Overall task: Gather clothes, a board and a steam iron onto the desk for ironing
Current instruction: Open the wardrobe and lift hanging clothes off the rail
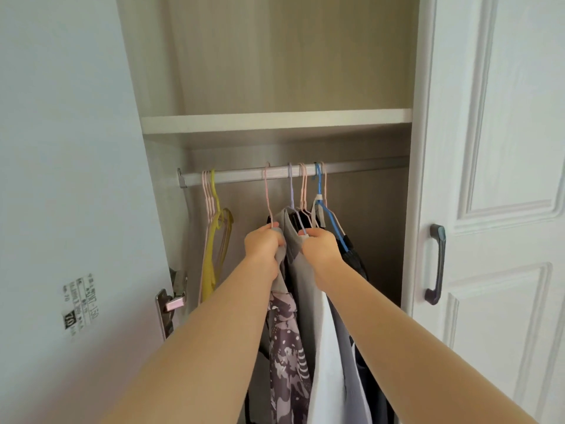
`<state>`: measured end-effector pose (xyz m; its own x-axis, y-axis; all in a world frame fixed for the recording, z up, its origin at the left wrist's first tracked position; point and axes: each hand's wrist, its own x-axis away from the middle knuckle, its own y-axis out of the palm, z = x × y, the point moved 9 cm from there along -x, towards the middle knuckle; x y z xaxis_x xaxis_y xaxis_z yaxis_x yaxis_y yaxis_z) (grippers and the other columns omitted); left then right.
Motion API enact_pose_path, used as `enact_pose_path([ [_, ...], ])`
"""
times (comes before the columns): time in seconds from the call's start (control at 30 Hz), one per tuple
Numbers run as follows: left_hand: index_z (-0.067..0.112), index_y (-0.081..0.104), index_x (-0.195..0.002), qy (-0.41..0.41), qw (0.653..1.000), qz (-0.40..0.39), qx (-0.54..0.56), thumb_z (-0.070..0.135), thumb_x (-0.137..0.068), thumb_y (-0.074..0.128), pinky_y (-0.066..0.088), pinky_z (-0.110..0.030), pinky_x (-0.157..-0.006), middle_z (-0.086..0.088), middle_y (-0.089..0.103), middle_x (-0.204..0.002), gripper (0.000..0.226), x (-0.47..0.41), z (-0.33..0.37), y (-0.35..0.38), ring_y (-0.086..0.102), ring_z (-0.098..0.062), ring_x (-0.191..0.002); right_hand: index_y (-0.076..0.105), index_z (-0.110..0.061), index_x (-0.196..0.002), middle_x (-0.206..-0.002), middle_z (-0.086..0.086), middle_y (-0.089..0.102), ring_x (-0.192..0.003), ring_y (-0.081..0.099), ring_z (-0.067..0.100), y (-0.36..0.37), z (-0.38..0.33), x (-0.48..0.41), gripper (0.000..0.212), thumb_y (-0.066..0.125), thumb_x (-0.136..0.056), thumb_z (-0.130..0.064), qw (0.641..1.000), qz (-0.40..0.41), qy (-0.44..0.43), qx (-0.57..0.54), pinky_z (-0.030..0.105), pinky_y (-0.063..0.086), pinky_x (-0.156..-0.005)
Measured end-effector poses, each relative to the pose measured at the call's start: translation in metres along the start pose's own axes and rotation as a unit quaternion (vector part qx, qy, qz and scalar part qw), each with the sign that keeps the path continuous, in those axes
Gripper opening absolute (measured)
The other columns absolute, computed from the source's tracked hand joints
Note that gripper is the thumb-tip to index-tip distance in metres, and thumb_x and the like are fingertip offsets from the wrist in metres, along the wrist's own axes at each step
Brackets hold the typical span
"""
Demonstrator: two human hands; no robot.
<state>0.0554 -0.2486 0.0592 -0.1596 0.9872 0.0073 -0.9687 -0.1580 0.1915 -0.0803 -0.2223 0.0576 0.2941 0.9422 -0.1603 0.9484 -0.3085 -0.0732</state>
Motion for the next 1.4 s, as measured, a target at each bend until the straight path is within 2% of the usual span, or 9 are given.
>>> enact_pose_path([
  [0.23,0.002,0.065,-0.117,0.008,0.996,0.013,0.084,-0.022,-0.080,0.042,0.038,-0.011,-0.032,-0.006,0.055,-0.071,0.049,0.018,0.023,0.004,0.051,-0.015,-0.055,0.060,-0.008,-0.109,-0.086,0.008,0.055,-0.067,0.049,0.014,0.003,-0.042,0.005,0.027,0.041,-0.092,0.001,0.999,-0.001,-0.041,0.020,0.025,0.041,-0.058],
  [0.4,0.015,0.069,-0.116,-0.021,0.999,-0.016,0.028,-0.013,-0.080,0.050,0.046,-0.026,-0.060,-0.009,0.064,-0.098,0.049,0.028,0.018,-0.001,0.056,-0.022,-0.076,0.059,-0.002,-0.111,-0.080,0.010,0.054,-0.069,0.049,0.019,-0.006,-0.033,0.025,0.024,0.042,-0.094,-0.003,1.000,-0.004,-0.023,0.003,0.028,0.041,-0.059],
  [0.53,0.006,0.066,-0.113,-0.038,0.998,-0.010,0.055,0.009,-0.083,0.063,0.051,-0.032,-0.080,-0.010,0.064,-0.104,0.031,0.037,0.003,-0.009,0.061,-0.026,-0.090,0.058,-0.008,-0.102,-0.068,0.001,0.045,-0.059,0.039,0.011,-0.028,-0.028,0.044,0.020,0.041,-0.094,-0.002,0.999,0.013,-0.024,0.031,0.022,0.031,-0.050],
  [0.63,0.012,0.066,-0.072,-0.036,0.995,-0.024,0.091,0.034,-0.089,0.063,0.048,-0.036,-0.087,-0.002,0.070,-0.100,0.028,0.050,-0.006,-0.007,0.061,-0.021,-0.086,0.058,-0.011,-0.101,-0.071,0.000,0.046,-0.061,0.041,0.010,-0.034,-0.021,0.065,0.021,0.042,-0.093,-0.001,0.997,-0.002,-0.027,0.075,0.021,0.032,-0.051],
  [0.73,0.016,0.053,-0.062,-0.043,0.994,-0.017,0.098,0.042,-0.095,0.052,0.049,-0.037,-0.086,0.003,0.074,-0.084,0.041,0.070,-0.015,-0.009,0.061,-0.019,-0.080,0.058,-0.014,-0.105,-0.070,-0.002,0.047,-0.058,0.041,0.007,-0.037,-0.014,0.090,0.024,0.042,-0.092,-0.001,0.995,-0.011,-0.031,0.093,0.018,0.032,-0.048],
  [0.87,0.014,0.062,-0.098,-0.054,0.994,-0.007,0.092,0.038,-0.099,0.042,0.050,-0.034,-0.071,0.002,0.072,-0.076,0.031,0.106,-0.025,-0.020,0.064,-0.020,-0.079,0.058,-0.015,-0.106,-0.076,0.000,0.053,-0.061,0.046,0.008,-0.050,-0.010,0.132,0.023,0.042,-0.094,-0.003,0.994,-0.010,-0.034,0.104,0.017,0.036,-0.050],
  [1.03,0.015,0.060,-0.119,-0.056,0.996,-0.011,0.062,0.033,-0.098,0.046,0.050,-0.038,-0.083,0.006,0.070,-0.057,0.031,0.160,-0.029,-0.026,0.061,-0.020,-0.080,0.059,-0.014,-0.105,-0.079,0.003,0.055,-0.061,0.046,0.011,-0.074,-0.014,0.189,0.031,0.039,-0.090,0.004,0.993,-0.009,-0.028,0.115,0.018,0.035,-0.048],
  [1.27,0.021,0.067,-0.083,0.046,0.998,-0.036,-0.007,0.026,-0.097,0.047,0.044,-0.028,-0.071,0.002,0.070,-0.097,0.025,0.253,-0.017,-0.037,0.056,-0.016,-0.094,0.063,-0.013,-0.099,-0.085,0.009,0.060,-0.068,0.052,0.017,-0.108,-0.024,0.273,0.029,0.042,-0.087,0.004,0.991,0.008,-0.009,0.130,0.024,0.041,-0.057],
  [1.4,0.022,0.073,-0.069,0.076,0.995,-0.057,-0.031,0.023,-0.097,0.049,0.034,-0.020,-0.065,0.004,0.072,-0.095,0.037,0.312,-0.007,-0.052,0.055,-0.007,-0.092,0.064,-0.007,-0.094,-0.079,0.010,0.059,-0.068,0.051,0.019,-0.121,-0.031,0.325,0.023,0.046,-0.085,0.003,0.993,0.015,0.005,0.121,0.027,0.042,-0.058],
])
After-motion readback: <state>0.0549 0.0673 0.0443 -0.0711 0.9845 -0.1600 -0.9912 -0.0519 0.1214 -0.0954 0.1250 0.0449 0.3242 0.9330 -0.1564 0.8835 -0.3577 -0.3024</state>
